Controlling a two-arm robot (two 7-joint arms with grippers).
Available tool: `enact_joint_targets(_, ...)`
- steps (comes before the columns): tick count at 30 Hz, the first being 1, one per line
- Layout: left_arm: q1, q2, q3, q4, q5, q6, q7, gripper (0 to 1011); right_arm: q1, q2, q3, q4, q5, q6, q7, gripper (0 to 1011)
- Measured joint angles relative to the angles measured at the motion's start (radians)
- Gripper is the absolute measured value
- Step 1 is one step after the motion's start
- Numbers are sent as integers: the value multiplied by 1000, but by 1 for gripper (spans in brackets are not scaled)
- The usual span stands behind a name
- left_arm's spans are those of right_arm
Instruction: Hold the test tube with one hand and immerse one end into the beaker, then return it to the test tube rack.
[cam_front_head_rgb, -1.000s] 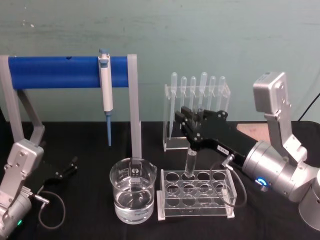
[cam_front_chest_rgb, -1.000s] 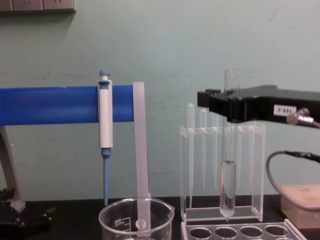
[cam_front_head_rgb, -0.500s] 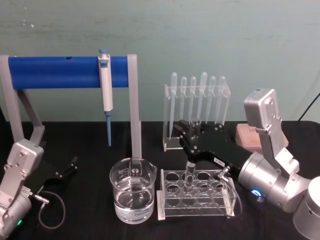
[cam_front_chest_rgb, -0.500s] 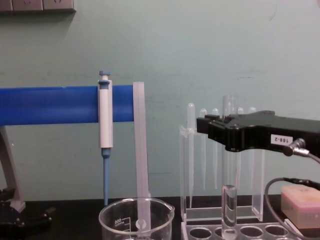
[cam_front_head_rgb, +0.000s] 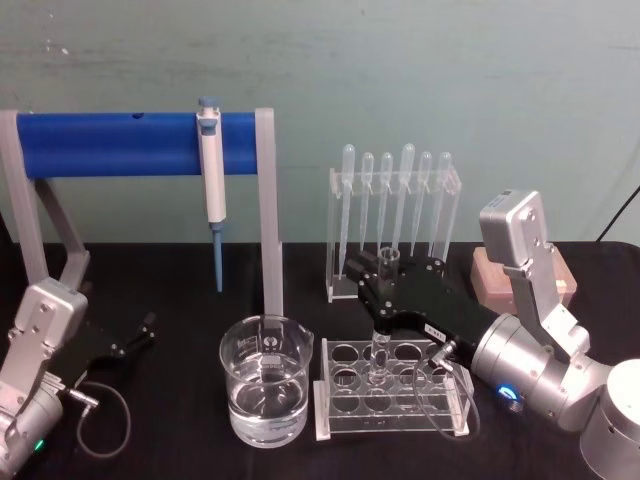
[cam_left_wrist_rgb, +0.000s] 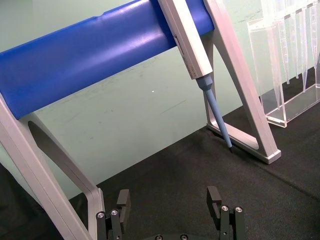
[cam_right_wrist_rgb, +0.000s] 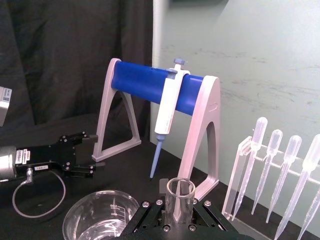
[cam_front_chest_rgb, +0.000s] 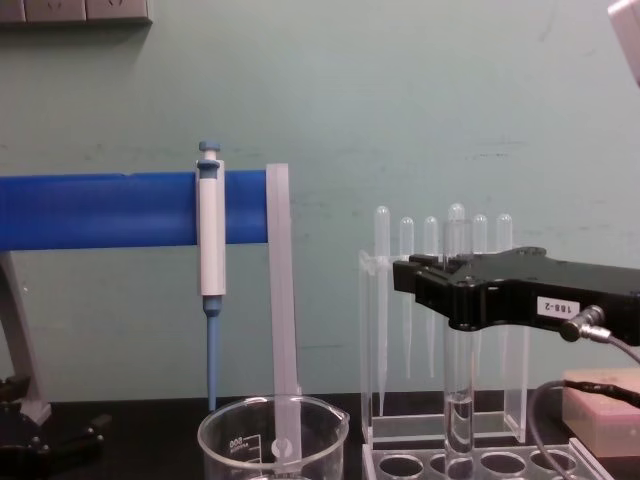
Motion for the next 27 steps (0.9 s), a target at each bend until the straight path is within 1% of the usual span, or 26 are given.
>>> enact_joint_targets(27, 0, 0, 0, 0, 0, 0, 0, 1000, -9, -23, -4, 50, -24, -9, 11, 134)
